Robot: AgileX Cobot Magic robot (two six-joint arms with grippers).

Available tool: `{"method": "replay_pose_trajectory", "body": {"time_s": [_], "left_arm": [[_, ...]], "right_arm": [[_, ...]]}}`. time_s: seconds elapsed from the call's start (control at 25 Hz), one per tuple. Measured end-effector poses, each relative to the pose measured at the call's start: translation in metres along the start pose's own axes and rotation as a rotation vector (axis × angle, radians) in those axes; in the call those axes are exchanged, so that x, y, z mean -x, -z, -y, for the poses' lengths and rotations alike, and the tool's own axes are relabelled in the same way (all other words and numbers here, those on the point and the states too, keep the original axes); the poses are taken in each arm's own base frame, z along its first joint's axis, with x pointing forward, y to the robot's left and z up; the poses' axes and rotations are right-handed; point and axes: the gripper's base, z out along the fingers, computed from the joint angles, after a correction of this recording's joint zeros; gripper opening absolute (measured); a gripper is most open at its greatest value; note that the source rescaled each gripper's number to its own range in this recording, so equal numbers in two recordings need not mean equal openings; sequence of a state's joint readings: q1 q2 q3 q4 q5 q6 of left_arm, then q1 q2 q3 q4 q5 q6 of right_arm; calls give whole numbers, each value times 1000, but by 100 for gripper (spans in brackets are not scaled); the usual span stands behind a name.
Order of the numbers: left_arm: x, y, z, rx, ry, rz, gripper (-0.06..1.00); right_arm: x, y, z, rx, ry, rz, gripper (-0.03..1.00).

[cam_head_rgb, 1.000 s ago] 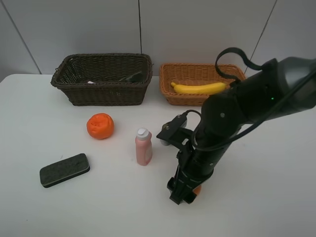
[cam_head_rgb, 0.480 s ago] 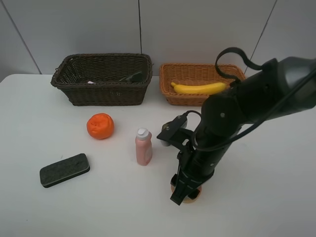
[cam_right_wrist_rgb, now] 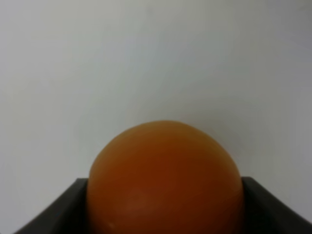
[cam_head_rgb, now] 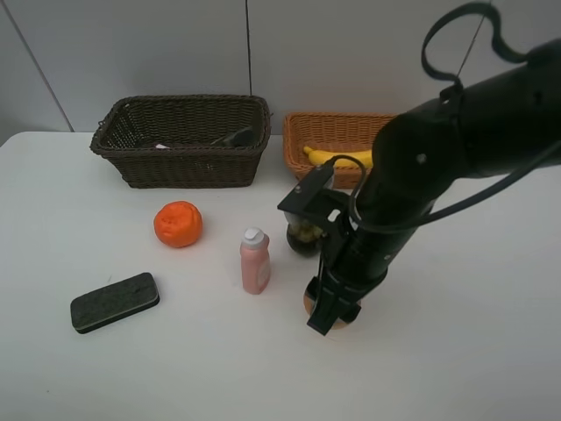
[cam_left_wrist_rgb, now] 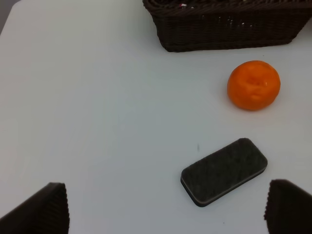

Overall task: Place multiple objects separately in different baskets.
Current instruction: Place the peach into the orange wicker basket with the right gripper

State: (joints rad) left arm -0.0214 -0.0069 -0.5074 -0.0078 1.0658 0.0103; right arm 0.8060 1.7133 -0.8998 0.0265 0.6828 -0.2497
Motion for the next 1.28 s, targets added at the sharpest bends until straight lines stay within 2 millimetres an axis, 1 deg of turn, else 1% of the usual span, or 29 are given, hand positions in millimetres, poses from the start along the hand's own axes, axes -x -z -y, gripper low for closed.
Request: {"method": "replay_pose_trajectory", "body": {"time_s": [0.08, 0.2, 0.28, 0.4, 0.52, 0.6, 0.68, 0.76, 0.88, 0.96, 1.04, 1.12, 1.28], "left_arm": [[0, 0, 0, 0, 0, 0, 100], [0, 0, 0, 0, 0, 0, 100], [0, 0, 0, 0, 0, 0, 100], [0, 0, 0, 0, 0, 0, 100], [0, 0, 0, 0, 0, 0, 100], [0, 0, 0, 0, 0, 0, 100], [0, 0, 0, 0, 0, 0, 100], [0, 0, 0, 0, 0, 0, 100], [0, 0, 0, 0, 0, 0, 100], [0, 0, 0, 0, 0, 0, 100], [0, 0, 0, 0, 0, 0, 100], [0, 0, 0, 0, 0, 0, 100], [0, 0, 0, 0, 0, 0, 100]], "right_arm": [[9, 26, 6, -61, 16, 38, 67], [25, 72, 23, -226, 38, 115, 67], [37, 102, 39, -345, 20, 190, 67], [50, 139, 71, -491, -47, 296, 67], [57, 159, 109, -574, -122, 397, 67], [60, 162, 132, -599, -168, 452, 67], [63, 156, 155, -595, -224, 500, 67], [63, 143, 178, -579, -284, 544, 67], [63, 113, 208, -536, -381, 576, 67], [60, 85, 225, -503, -445, 571, 67], [58, 59, 237, -470, -501, 558, 67], [57, 33, 242, -439, -534, 527, 67], [57, -1, 245, -405, -550, 486, 67]]}}
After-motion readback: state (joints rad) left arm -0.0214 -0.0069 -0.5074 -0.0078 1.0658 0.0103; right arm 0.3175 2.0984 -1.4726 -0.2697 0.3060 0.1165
